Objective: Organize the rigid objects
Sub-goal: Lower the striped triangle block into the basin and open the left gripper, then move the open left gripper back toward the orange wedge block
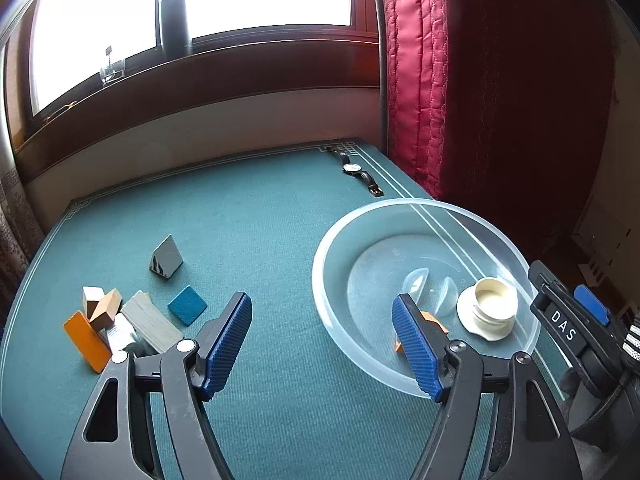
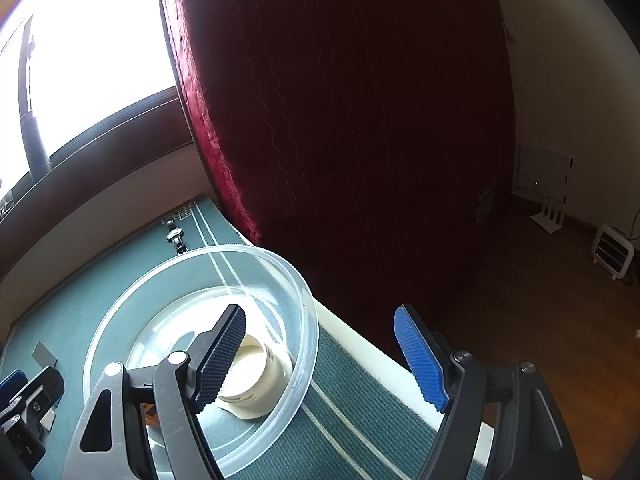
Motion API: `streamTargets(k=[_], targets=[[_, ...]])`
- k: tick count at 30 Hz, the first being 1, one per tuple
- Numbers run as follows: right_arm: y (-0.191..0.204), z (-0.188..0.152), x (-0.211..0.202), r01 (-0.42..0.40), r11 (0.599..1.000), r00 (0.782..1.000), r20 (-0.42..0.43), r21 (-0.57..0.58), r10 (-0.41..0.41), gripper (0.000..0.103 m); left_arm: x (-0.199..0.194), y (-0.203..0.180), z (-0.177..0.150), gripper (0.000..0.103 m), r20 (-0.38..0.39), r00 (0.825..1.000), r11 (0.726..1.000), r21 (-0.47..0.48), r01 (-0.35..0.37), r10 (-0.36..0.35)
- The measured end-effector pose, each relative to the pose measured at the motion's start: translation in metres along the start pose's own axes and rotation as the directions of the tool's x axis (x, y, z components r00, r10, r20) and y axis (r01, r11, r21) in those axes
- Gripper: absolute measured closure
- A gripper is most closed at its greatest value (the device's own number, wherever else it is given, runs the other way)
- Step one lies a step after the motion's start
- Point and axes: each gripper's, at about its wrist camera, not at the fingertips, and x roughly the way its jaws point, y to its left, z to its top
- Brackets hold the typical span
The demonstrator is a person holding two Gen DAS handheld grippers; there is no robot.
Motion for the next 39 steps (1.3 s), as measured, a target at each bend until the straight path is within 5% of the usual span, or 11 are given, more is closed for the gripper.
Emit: streamTargets(k=[18,28,39], targets=[[0.018,-0.001,-0.021,-0.029,0.998,0.997,0.064,-0.053,0.033,0.018,-0.025,0.039,-0.021,0.019,0.015,0.996,0.994,-0.061,-0.089,0.090],[0.054,-0.015,-0.054,-0.209,0.973,0.978,-0.007,-0.094,0.210,0.014,-0.025,0.068,-0.032,0.019,-0.013,0.991,0.985,-0.113,-0.133,0.132],[0.090,-0.043,-0.078,-0.317,0.933,0.948,-0.056,-0.171,0.312,0.012,-0.032,0.107,-0.041,0.019,-0.037,0.981,0.967,-0.163,-0.196,0.192]])
